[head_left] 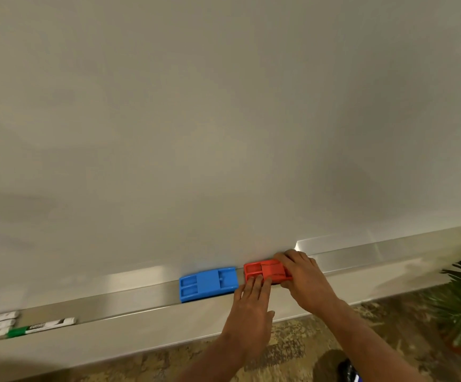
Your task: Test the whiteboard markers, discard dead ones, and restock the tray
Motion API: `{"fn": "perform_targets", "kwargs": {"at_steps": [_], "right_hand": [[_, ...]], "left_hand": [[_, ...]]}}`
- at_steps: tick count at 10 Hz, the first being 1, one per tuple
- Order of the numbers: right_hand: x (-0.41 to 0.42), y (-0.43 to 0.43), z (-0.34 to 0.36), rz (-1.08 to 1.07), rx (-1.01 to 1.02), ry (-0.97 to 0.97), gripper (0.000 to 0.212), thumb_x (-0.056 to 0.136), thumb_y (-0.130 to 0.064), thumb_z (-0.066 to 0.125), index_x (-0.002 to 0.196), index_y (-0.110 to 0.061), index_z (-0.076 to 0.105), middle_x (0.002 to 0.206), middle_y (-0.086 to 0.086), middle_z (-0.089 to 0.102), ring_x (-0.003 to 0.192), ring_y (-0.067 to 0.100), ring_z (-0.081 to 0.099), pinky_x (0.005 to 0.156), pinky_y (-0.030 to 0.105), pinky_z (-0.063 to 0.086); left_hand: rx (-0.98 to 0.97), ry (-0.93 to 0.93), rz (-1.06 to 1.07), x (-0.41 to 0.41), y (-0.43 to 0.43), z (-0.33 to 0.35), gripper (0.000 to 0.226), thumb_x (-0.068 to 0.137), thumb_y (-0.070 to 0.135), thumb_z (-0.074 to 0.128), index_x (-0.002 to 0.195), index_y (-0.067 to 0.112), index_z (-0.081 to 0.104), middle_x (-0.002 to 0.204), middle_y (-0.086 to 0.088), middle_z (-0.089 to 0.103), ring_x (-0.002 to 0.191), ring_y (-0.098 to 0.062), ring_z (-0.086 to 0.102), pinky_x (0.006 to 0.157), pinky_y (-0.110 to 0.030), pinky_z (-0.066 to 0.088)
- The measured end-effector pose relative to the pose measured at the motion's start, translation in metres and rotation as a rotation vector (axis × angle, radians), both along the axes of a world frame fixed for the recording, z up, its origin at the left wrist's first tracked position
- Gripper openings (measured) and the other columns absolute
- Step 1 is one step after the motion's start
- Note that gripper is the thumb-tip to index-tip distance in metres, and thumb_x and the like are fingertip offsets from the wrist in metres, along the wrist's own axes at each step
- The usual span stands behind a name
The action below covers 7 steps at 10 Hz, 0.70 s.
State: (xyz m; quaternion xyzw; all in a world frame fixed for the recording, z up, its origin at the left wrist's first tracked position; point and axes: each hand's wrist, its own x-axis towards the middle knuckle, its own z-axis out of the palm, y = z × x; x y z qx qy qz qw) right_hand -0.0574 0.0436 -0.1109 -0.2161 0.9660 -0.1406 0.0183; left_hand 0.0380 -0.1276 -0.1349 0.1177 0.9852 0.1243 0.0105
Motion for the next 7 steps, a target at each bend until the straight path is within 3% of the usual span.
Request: {"fn": "perform_targets", "kwargs": {"at_steps": [1,2,4,6,7], "right_hand": [[0.002,-0.002,-0.007,-0.011,-0.027,-0.007,0.065,0.085,-0.025,0.073,0.143,-0.030,0.044,0.139,-0.008,0.048,0.132,0.017,0.041,0.110,0.032,0.034],[0.007,-0.002,-0.012,-0.055,-0.074,0.030,0.064,0.083,-0.022,0.076,0.140,-0.029,0.048,0.136,-0.005,0.050,0.130,0.018,0.044,0.107,0.032,0.040],[0.016,-0.006,-0.014,-0.116,-0.146,0.062,0.060,0.081,-0.021,0.077,0.135,-0.029,0.054,0.136,-0.004,0.049,0.127,0.016,0.045,0.107,0.033,0.044],[0.031,-0.017,-0.007,-0.182,-0.240,0.164,0.041,0.090,-0.027,0.069,0.129,-0.021,0.059,0.134,0.002,0.055,0.124,0.023,0.052,0.105,0.038,0.045],[0.047,-0.031,0.009,-0.207,-0.340,0.233,0.034,0.098,-0.035,0.053,0.130,-0.022,0.057,0.137,0.003,0.054,0.127,0.022,0.049,0.106,0.041,0.044]], "left_hand": [[-0.055,0.005,-0.010,-0.003,0.000,0.003,0.083,0.065,0.055,0.086,0.136,0.020,0.061,0.133,0.000,0.068,0.120,-0.018,0.067,0.097,-0.037,0.048],[-0.077,0.045,-0.005,-0.004,0.001,-0.001,0.086,0.060,0.056,0.089,0.134,0.019,0.065,0.131,0.000,0.069,0.118,-0.018,0.068,0.091,-0.038,0.055],[-0.033,-0.008,0.028,-0.005,0.004,-0.003,0.085,0.061,0.053,0.091,0.134,0.017,0.065,0.131,-0.002,0.069,0.118,-0.020,0.068,0.094,-0.039,0.052],[0.082,0.085,0.044,-0.002,-0.004,0.001,0.065,0.099,0.039,0.055,0.156,0.013,0.035,0.160,-0.006,0.039,0.148,-0.026,0.038,0.118,-0.041,0.024],[0.160,0.103,0.078,0.001,-0.007,0.017,0.062,0.101,0.045,0.035,0.155,0.014,0.037,0.161,-0.004,0.039,0.150,-0.022,0.034,0.119,-0.039,0.024]]}}
